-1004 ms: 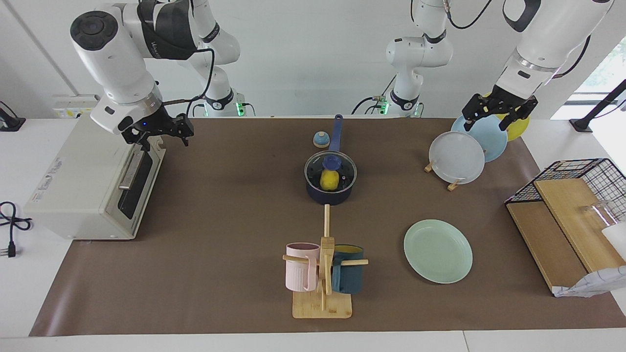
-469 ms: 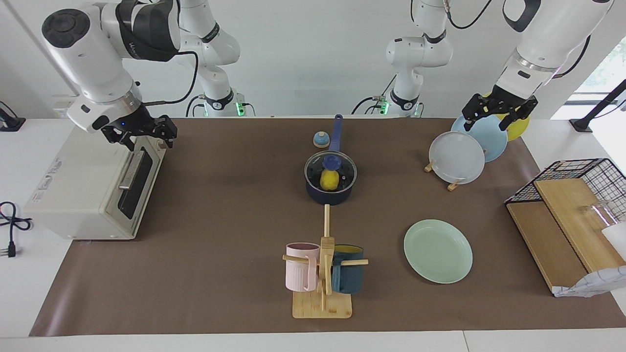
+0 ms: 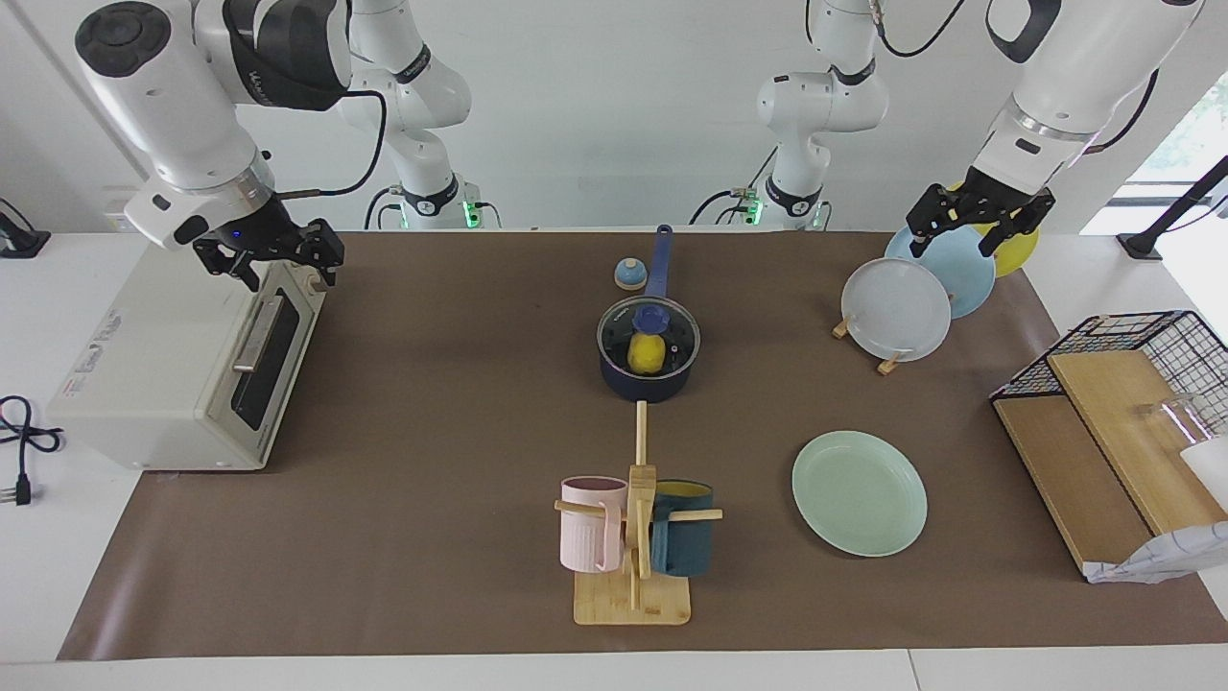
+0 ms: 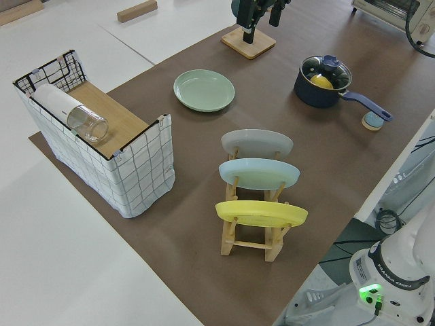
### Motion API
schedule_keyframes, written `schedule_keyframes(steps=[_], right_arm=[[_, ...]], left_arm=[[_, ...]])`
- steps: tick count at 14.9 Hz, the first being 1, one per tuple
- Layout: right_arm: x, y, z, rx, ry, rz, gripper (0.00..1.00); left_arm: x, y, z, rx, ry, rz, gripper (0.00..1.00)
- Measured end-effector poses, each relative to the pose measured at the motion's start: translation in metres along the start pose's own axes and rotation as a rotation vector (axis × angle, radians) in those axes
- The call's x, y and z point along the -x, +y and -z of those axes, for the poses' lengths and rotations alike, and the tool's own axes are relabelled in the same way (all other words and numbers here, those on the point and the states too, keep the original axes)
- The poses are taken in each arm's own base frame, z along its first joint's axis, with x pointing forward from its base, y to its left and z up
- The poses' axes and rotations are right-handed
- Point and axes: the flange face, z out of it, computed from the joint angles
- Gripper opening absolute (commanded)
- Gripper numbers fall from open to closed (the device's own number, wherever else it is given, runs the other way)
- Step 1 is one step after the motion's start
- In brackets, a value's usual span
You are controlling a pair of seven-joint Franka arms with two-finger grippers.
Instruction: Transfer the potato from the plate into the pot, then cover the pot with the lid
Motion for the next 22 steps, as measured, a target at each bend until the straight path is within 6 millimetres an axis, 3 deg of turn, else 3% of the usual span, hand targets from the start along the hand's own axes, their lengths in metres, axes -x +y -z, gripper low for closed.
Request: schedule_keyframes(steps=[10,19,22], right_arm=[[-0.001,0.006,0.0,0.001,0.014,-0.011,1.0],[-0.003,-0.011,0.0,-0.024,0.014,-0.081,1.0],[-0.002,-0.005,0.0,-0.027,0.014,-0.102,1.0]], left_arm=[[0.0,0.0,0.0,0.0,0.0,0.0,1.0],[0.0,0.0,0.0,0.0,0.0,0.0,1.0],[0.0,0.0,0.0,0.0,0.0,0.0,1.0]])
